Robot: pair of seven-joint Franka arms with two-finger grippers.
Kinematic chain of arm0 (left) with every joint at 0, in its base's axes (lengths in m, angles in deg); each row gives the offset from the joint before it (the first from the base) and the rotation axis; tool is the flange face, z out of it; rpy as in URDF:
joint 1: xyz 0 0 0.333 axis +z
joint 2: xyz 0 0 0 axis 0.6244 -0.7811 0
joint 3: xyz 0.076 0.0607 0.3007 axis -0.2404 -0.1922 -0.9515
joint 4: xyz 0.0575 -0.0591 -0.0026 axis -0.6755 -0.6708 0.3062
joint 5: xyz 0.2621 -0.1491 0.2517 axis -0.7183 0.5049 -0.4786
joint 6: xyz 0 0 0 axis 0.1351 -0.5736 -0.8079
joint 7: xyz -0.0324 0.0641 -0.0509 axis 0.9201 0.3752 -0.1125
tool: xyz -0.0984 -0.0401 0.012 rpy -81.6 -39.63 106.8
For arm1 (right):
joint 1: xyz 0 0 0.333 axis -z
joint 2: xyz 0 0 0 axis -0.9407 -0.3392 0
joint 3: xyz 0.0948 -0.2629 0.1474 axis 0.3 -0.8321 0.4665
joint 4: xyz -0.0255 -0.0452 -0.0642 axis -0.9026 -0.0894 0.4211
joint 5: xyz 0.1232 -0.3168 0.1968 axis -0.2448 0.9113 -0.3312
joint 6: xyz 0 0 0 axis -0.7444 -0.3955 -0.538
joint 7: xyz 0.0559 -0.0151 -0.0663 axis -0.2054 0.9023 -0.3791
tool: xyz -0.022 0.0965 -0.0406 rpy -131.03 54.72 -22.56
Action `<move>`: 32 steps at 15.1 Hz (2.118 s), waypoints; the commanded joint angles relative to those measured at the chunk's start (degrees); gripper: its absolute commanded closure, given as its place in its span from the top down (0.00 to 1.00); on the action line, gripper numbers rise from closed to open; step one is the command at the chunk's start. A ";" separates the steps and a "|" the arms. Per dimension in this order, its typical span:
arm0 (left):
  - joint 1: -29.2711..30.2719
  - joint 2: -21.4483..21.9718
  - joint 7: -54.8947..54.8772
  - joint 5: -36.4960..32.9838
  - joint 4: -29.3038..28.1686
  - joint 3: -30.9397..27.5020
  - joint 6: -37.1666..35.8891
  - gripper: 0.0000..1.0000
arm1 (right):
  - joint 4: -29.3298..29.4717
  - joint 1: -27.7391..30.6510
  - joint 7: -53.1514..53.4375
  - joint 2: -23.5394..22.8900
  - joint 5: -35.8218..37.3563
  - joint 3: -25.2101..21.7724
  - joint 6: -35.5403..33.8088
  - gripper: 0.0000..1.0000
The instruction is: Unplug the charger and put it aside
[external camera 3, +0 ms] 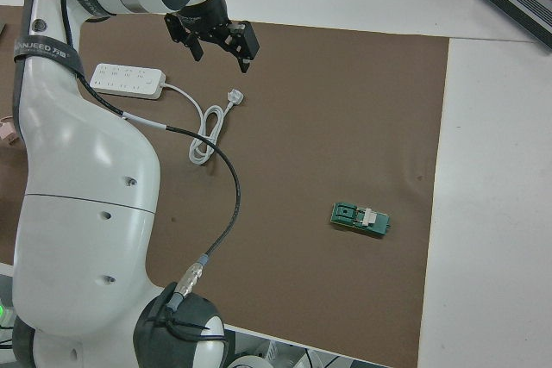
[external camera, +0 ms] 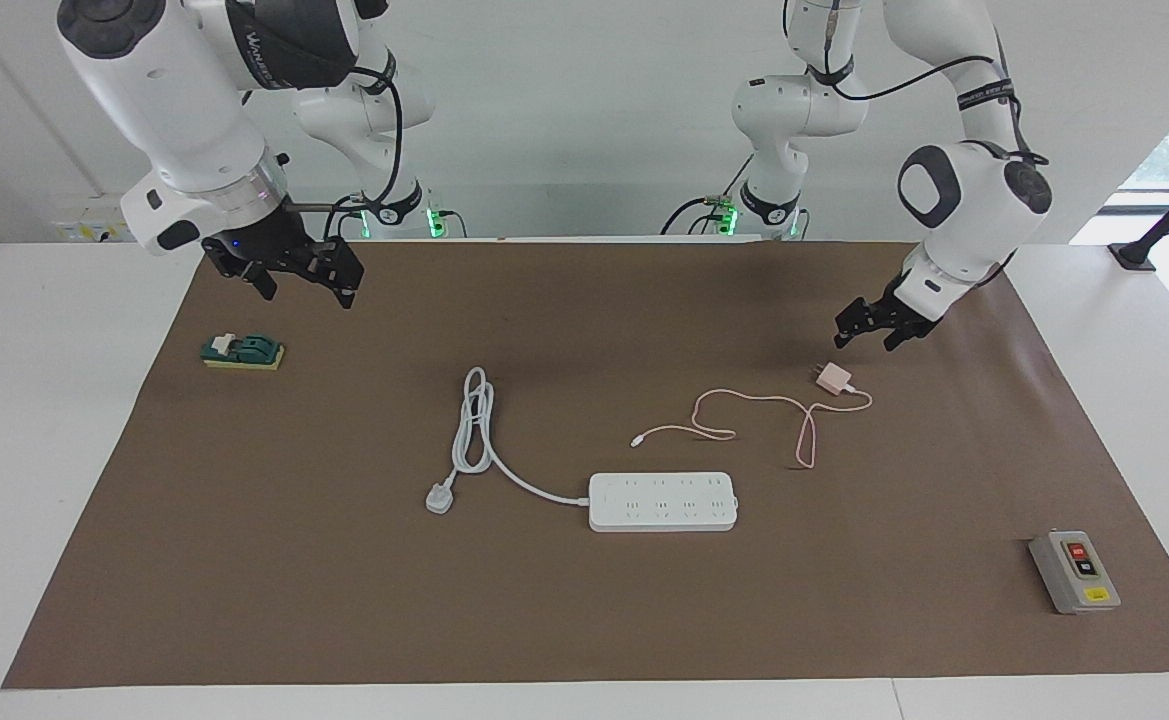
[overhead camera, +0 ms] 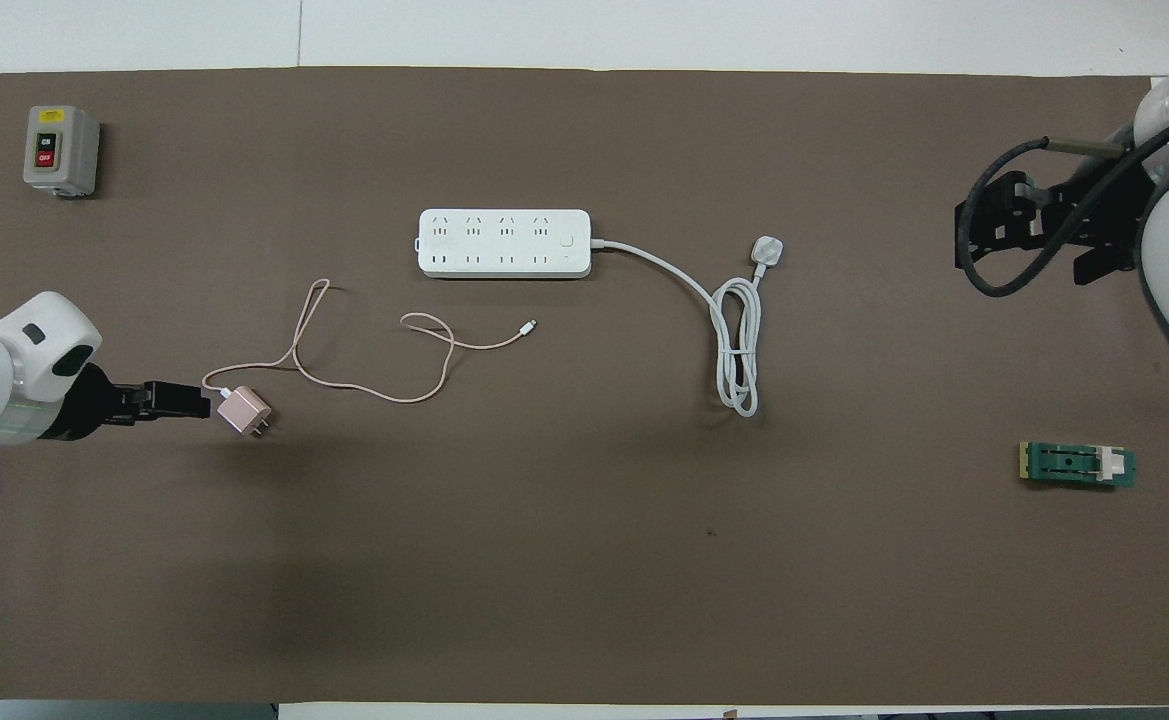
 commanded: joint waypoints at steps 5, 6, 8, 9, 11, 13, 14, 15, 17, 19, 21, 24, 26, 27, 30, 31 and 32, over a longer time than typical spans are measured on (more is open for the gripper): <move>0.28 -0.92 9.93 -4.03 19.32 0.18 -19.08 1.00 | -2.26 0.68 -1.60 5.16 1.02 0.45 -0.99 1.00; 0.02 -0.66 11.94 -4.90 21.26 0.27 -21.28 1.00 | -2.70 0.77 -1.60 5.94 1.02 0.36 -1.17 1.00; -0.42 -0.92 13.80 -7.88 25.39 0.53 -26.29 1.00 | -5.85 0.51 -0.90 8.05 0.93 0.36 -1.17 1.00; -0.51 -1.18 13.80 -7.98 27.41 0.53 -29.01 1.00 | -6.56 0.16 -0.81 8.41 0.93 0.36 -0.82 1.00; -0.60 -1.36 13.63 -7.90 29.70 0.70 -30.36 1.00 | -6.83 0.42 -1.07 8.67 1.02 0.36 -1.34 1.00; -1.21 -2.32 13.37 -7.72 29.98 0.88 -28.70 1.00 | -7.62 1.29 -1.95 9.20 1.02 0.27 -2.83 1.00; -2.00 -2.42 13.36 -7.81 29.98 0.88 -28.51 1.00 | -8.49 2.43 -3.00 9.55 1.02 0.27 -2.58 1.00; -2.09 -2.50 13.28 -7.89 29.98 0.88 -28.60 1.00 | -8.76 3.05 -4.49 9.56 1.11 0.53 -2.40 1.00; -2.36 -2.94 13.28 -7.90 30.33 0.88 -28.69 1.00 | -8.68 3.49 -5.20 9.64 1.37 0.79 -2.40 1.00; -2.53 -3.03 13.28 -7.81 30.16 0.88 -28.16 1.00 | -8.94 5.60 -5.20 9.82 1.55 2.28 -2.92 1.00; -3.50 -3.03 12.49 -7.72 29.63 0.88 -26.59 1.00 | -8.86 7.35 -4.77 10.08 1.55 4.39 -3.71 1.00; -3.59 -2.77 10.56 -7.72 28.57 0.88 -24.47 1.00 | -9.55 8.15 -4.59 11.75 1.98 6.24 -3.81 1.00; -3.59 -2.77 6.44 -7.63 28.57 0.88 -24.12 1.00 | -12.19 9.64 -4.76 12.98 2.07 7.56 -2.93 1.00; -3.59 -2.77 5.03 -7.63 28.48 0.88 -24.12 1.00 | -12.11 9.65 -4.76 12.98 2.07 7.65 -2.93 1.00; -4.03 -2.68 4.84 -7.63 28.48 0.97 -24.29 1.00 | -11.58 11.22 -4.85 12.72 2.60 9.05 -2.66 1.00; -4.03 -2.68 4.84 -7.63 28.48 0.97 -24.38 1.00 | -11.58 11.32 -4.94 12.72 2.69 9.23 -2.66 1.00; -4.12 -2.68 4.93 -7.63 28.48 0.97 -24.47 1.00 | -11.58 11.32 -4.94 12.63 2.69 9.23 -2.58 1.00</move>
